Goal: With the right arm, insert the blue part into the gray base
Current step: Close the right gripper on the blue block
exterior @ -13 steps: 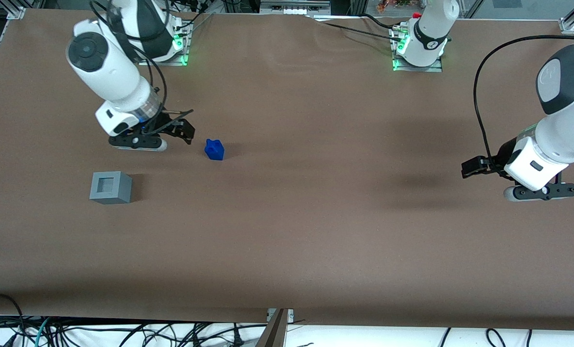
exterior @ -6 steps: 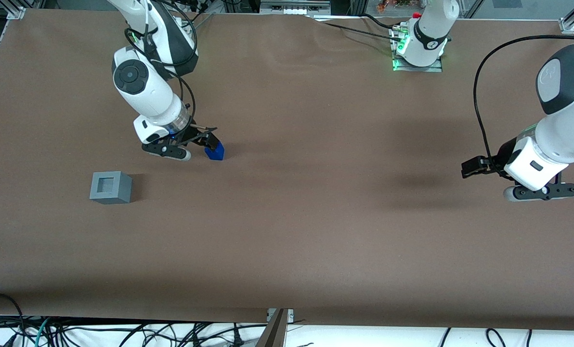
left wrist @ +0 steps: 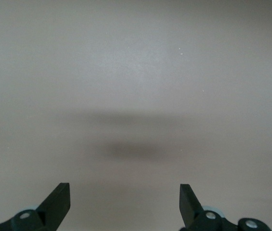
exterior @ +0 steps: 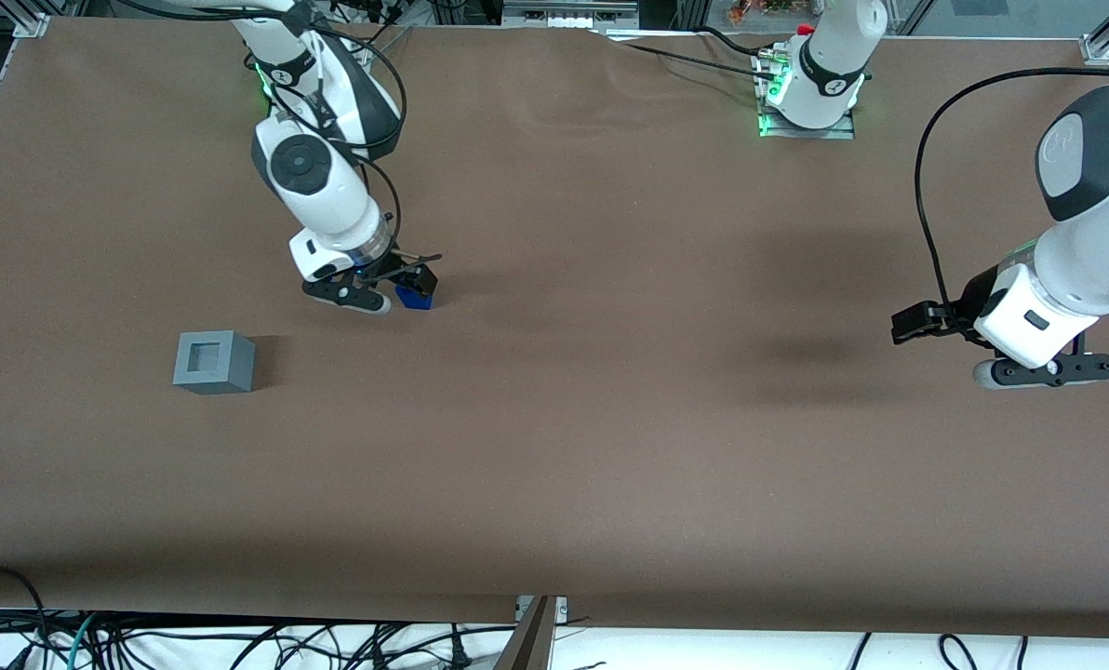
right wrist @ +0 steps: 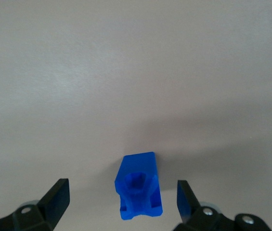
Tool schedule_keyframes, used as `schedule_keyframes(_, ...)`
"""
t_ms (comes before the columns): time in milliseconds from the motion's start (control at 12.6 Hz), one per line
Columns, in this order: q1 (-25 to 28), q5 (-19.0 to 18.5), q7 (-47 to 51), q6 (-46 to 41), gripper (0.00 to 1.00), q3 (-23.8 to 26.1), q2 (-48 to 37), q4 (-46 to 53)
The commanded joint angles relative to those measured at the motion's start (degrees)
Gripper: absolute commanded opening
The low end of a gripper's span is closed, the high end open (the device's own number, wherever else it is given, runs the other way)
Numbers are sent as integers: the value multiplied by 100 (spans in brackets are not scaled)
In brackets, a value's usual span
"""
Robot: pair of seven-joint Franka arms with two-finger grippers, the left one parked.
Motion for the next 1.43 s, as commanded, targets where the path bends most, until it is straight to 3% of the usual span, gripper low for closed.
schedule_keyframes(0, 19, -417, 381, 161, 98, 4, 119, -38)
schedule_keyframes(714, 37, -452, 557, 486, 98, -4, 409, -187)
schedule_keyframes(1349, 81, -856, 531, 697, 94, -4, 515, -354)
